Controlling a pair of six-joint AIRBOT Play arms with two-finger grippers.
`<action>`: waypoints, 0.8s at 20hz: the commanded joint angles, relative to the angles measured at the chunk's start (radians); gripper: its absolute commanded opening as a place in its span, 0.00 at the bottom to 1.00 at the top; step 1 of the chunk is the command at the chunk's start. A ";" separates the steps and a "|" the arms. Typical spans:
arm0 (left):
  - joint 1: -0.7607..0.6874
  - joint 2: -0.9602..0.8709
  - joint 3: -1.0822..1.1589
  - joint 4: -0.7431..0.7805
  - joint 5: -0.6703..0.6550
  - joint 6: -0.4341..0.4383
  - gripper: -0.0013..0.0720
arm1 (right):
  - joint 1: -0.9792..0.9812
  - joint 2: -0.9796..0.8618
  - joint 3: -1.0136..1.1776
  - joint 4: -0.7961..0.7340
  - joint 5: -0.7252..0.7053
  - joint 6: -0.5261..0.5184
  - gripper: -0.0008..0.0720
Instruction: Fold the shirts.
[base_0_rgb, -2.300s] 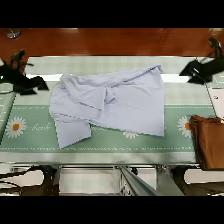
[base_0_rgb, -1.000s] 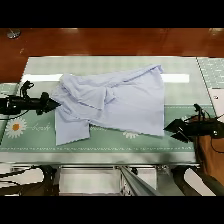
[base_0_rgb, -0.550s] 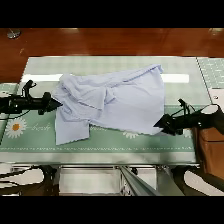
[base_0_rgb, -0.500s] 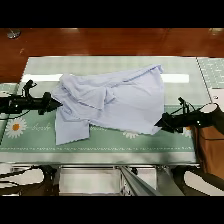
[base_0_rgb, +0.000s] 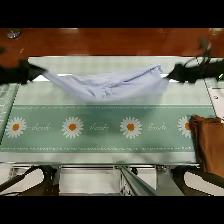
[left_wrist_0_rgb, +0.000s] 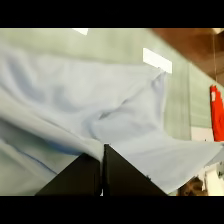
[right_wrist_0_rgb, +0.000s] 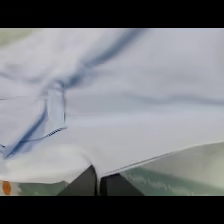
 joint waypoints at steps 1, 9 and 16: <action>0.011 0.159 0.281 -0.031 0.120 -0.027 0.04 | 0.003 0.011 0.502 -0.073 0.116 0.061 0.04; 0.103 0.481 0.601 0.444 0.167 -0.217 0.04 | 0.003 0.373 0.704 -0.245 0.190 0.085 0.04; -0.057 0.720 0.595 0.909 0.018 -0.307 0.04 | 0.003 0.673 0.548 -0.421 0.348 0.119 0.04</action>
